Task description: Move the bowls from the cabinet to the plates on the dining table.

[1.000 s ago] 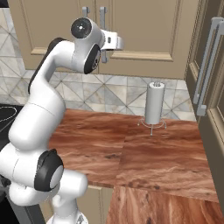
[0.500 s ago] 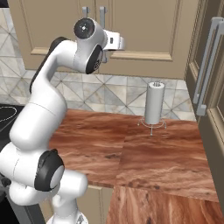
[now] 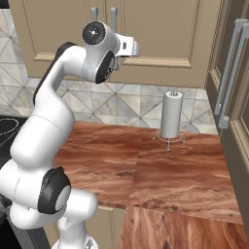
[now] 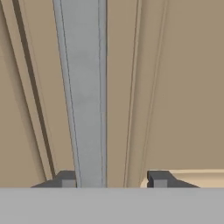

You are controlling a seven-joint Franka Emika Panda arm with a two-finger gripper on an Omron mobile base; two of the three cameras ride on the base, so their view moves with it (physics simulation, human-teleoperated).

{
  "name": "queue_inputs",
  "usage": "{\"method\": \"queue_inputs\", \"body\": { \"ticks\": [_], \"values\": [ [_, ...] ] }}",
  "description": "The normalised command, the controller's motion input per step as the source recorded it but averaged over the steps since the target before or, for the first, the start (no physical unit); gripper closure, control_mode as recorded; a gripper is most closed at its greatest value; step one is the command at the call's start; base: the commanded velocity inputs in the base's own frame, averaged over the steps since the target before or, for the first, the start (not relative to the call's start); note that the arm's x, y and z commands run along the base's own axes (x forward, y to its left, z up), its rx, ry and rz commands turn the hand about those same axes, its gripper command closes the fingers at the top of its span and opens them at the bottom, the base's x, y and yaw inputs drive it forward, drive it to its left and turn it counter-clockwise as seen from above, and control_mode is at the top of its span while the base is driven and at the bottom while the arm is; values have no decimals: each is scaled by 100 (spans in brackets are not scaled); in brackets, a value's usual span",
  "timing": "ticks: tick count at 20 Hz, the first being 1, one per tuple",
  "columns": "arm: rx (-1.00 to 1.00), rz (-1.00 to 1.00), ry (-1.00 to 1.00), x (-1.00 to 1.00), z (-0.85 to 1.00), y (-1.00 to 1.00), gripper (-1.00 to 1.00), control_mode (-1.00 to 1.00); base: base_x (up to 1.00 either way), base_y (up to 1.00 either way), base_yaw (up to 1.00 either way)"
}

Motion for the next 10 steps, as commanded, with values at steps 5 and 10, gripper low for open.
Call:
{"method": "queue_inputs", "body": {
  "ticks": [5,10],
  "values": [
    [-2,-2,1,-17,-9,13,100,-100,0,0,0],
    [7,5,11,-25,-10,-24,100,-100,0,0,0]
  ]
}}
